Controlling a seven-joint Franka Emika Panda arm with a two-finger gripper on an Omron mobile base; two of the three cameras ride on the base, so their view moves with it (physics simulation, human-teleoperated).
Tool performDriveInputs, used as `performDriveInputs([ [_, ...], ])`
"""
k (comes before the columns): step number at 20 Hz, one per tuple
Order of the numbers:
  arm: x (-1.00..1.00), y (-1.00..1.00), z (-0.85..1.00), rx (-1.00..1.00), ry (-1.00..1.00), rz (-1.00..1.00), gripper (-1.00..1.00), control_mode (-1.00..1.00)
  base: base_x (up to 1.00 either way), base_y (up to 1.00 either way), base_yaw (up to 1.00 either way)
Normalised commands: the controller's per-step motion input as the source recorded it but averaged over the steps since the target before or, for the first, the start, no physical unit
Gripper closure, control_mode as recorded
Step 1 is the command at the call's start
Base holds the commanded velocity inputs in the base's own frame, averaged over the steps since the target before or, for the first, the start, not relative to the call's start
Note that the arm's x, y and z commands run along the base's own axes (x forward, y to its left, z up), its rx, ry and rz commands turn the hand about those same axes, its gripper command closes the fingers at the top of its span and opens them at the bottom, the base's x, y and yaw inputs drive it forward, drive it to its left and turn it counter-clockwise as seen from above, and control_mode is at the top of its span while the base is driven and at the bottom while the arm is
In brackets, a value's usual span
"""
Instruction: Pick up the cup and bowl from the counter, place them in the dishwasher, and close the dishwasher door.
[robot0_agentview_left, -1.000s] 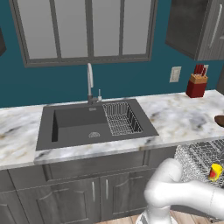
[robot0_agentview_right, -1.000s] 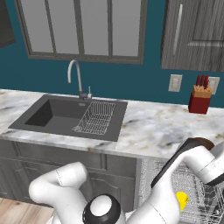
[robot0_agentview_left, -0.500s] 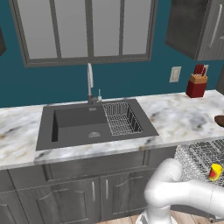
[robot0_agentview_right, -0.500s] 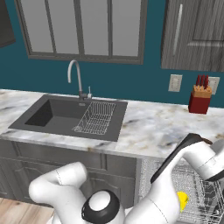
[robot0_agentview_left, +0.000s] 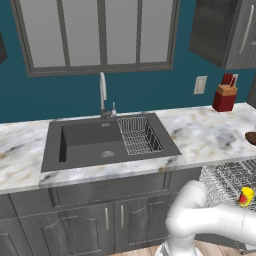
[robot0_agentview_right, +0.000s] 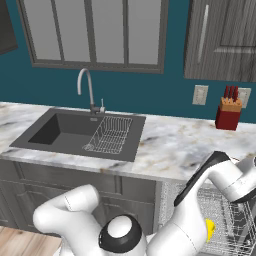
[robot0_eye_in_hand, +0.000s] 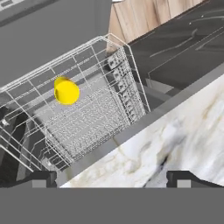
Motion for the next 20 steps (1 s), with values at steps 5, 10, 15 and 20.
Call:
performDriveInputs([
  [5, 0.52, -0.17, -0.01, 0.0, -0.02, -0.02, -1.0, -1.0, 0.0, 0.0, 0.0],
  [10, 0.49, -0.23, -0.18, 0.0, -0.01, -0.01, -1.0, -1.0, 0.0, 0.0, 0.0],
  [15, 0.33, -0.26, -0.39, 0.0, 0.0, 0.0, -1.0, -1.0, 0.0, 0.0, 0.0],
  [20, 0.28, -0.31, -0.35, 0.0, -0.02, 0.0, -1.0, -1.0, 0.0, 0.0, 0.0],
])
